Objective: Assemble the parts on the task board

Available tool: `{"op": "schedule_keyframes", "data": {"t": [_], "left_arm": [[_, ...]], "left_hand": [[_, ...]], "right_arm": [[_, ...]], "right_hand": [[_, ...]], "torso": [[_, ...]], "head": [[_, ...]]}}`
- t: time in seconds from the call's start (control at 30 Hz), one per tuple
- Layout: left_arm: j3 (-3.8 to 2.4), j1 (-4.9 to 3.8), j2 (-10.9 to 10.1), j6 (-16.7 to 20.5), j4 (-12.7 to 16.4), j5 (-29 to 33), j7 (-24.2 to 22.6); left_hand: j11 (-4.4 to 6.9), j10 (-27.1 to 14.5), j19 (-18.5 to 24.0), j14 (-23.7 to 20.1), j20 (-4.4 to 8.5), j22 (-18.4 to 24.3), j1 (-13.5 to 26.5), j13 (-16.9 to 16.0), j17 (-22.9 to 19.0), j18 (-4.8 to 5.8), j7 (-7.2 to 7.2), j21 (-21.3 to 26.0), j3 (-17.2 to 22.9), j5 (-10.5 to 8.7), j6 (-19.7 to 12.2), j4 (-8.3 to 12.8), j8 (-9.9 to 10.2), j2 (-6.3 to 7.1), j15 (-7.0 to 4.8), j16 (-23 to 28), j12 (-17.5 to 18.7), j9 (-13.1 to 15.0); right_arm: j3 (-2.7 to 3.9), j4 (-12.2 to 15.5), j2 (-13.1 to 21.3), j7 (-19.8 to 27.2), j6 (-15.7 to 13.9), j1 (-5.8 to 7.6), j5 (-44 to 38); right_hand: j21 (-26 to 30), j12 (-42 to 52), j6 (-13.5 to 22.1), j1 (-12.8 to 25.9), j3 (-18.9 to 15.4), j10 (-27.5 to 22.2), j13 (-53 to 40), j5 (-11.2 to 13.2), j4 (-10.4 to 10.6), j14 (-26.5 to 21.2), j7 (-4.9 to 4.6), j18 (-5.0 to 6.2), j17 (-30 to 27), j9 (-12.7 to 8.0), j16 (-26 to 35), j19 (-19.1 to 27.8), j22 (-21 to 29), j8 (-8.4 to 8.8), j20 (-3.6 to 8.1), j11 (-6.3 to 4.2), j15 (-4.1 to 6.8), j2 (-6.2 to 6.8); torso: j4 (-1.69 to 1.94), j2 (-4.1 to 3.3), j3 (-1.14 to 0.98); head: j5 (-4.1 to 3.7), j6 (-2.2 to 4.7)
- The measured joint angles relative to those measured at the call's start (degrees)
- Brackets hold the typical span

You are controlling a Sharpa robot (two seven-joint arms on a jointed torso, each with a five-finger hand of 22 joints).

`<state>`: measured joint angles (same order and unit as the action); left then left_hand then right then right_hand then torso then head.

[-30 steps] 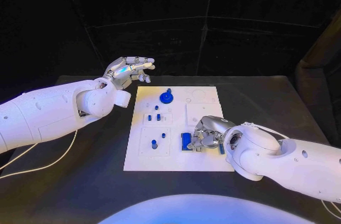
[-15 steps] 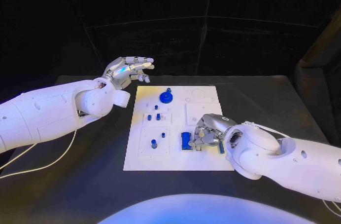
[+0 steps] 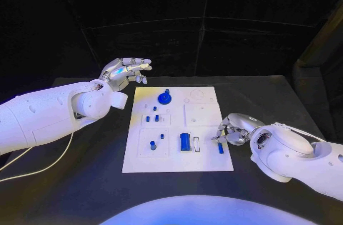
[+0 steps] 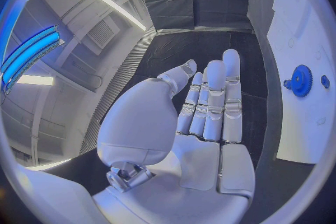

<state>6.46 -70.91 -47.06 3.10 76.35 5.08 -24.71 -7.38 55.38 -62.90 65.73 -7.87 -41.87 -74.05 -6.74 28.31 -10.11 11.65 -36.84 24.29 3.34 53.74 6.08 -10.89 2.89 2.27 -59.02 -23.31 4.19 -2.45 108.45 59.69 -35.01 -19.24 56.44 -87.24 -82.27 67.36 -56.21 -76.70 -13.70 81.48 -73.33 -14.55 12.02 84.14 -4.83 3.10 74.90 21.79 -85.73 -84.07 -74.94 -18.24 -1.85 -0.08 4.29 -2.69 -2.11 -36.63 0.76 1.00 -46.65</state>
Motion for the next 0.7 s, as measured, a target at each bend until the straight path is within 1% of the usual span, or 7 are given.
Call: {"op": "schedule_keyframes", "data": {"t": [0.13,0.23,0.27,0.37,0.53,0.67,0.7], "left_arm": [[0.00,0.00,0.03,-0.06,-0.01,-0.23,0.02],[0.00,0.00,0.05,-0.12,-0.01,-0.39,0.02],[0.00,0.00,0.05,-0.14,0.00,-0.46,0.03],[0.01,0.00,-0.01,-0.19,0.01,-0.60,0.03],[0.01,0.00,-0.13,-0.25,0.01,-0.74,0.04],[0.01,0.00,-0.15,-0.31,0.01,-0.82,0.04],[0.01,0.00,-0.15,-0.32,0.01,-0.84,0.05]], "left_hand": [[0.00,0.00,0.00,-0.20,0.00,0.08,0.00,-0.06,-0.07,0.00,0.01,0.00,0.00,0.00,-0.42,0.00,-0.30,0.00,0.20,0.00,-0.42,0.00],[0.00,0.00,0.00,-0.20,0.00,0.08,0.00,-0.06,-0.07,0.00,0.01,0.00,0.00,0.00,-0.42,0.00,-0.29,0.00,0.20,0.00,-0.42,0.00],[0.00,0.00,0.00,-0.20,0.00,0.08,0.00,-0.06,-0.07,0.00,0.01,0.00,0.00,0.00,-0.42,0.00,-0.29,0.00,0.20,0.00,-0.42,0.00],[0.00,0.00,0.00,-0.20,0.00,0.08,0.00,-0.05,-0.07,0.00,0.01,0.00,0.00,0.00,-0.42,0.00,-0.28,0.00,0.20,0.00,-0.42,0.00],[0.00,0.00,0.00,-0.20,0.00,0.08,0.00,-0.05,-0.07,0.00,0.01,0.00,0.00,0.00,-0.42,0.00,-0.28,0.00,0.20,0.00,-0.42,0.00],[0.00,0.00,0.00,-0.20,0.00,0.08,0.00,-0.05,-0.07,0.00,0.01,0.00,0.00,0.00,-0.42,0.00,-0.28,0.00,0.20,0.00,-0.42,0.00],[0.00,0.00,0.00,-0.20,0.00,0.07,0.00,-0.05,-0.07,0.00,0.01,0.00,0.00,0.00,-0.42,0.00,-0.28,0.00,0.20,0.00,-0.42,0.00]], "right_arm": [[-0.02,0.34,1.04,-0.94,0.17,-0.01,-0.56],[-0.03,0.35,1.29,-1.68,0.40,-0.03,-1.01],[-0.04,0.28,1.36,-2.01,0.52,-0.04,-1.20],[-0.04,-0.02,1.45,-2.79,0.94,-0.05,-1.58],[-0.05,-0.49,0.96,-3.76,2.30,-0.08,-1.79],[-0.06,-0.85,0.16,-4.09,3.79,-0.10,-1.69],[-0.07,-0.98,-0.02,-4.12,4.13,-0.11,-1.63]], "right_hand": [[0.00,-0.46,-1.63,0.00,-0.71,0.00,0.01,-0.14,0.27,0.00,0.37,0.00,0.00,-0.32,0.00,0.00,0.00,0.29,0.00,0.00,0.00,0.00],[0.00,-0.84,-2.28,0.01,-1.09,0.00,0.25,-0.14,0.65,0.00,0.43,0.00,0.00,-0.44,0.00,0.00,0.00,0.29,0.00,0.00,0.00,-0.01],[0.00,-1.03,-2.45,0.31,-1.32,0.00,0.38,-0.34,0.88,0.00,0.60,0.00,0.00,-0.51,0.00,0.00,0.01,0.34,0.00,0.00,0.00,-0.30],[0.00,-1.19,-2.50,0.34,-1.74,0.00,0.74,-0.49,1.29,0.00,0.56,0.00,0.00,-0.59,0.00,0.00,0.00,0.57,0.00,0.00,0.00,-0.27],[0.00,-1.36,-2.85,1.21,-2.42,0.00,0.86,-0.49,1.98,0.00,0.61,0.00,0.00,-0.67,0.00,0.00,0.01,0.79,0.00,0.00,0.01,0.59],[0.00,-1.37,-3.25,1.25,-2.60,-0.22,0.82,-0.48,1.85,0.00,0.63,0.00,0.00,-0.67,0.00,0.00,0.01,0.79,0.00,-0.22,0.01,0.63],[0.00,-1.60,-3.46,1.25,-2.62,-0.23,0.77,-0.29,1.83,0.00,0.83,-0.01,0.02,-0.67,0.00,0.00,0.01,0.79,0.00,-0.23,0.01,0.63]], "torso": [[-0.26,0.03,0.00],[-0.34,0.03,-0.01],[-0.35,0.04,-0.01],[-0.37,0.06,-0.01],[-0.37,0.06,-0.02],[-0.37,0.03,-0.02],[-0.37,0.03,-0.03]], "head": [[-0.14,0.09],[-0.18,0.10],[-0.18,0.10],[-0.18,0.02],[-0.20,-0.07],[-0.20,-0.16],[-0.20,-0.18]]}}
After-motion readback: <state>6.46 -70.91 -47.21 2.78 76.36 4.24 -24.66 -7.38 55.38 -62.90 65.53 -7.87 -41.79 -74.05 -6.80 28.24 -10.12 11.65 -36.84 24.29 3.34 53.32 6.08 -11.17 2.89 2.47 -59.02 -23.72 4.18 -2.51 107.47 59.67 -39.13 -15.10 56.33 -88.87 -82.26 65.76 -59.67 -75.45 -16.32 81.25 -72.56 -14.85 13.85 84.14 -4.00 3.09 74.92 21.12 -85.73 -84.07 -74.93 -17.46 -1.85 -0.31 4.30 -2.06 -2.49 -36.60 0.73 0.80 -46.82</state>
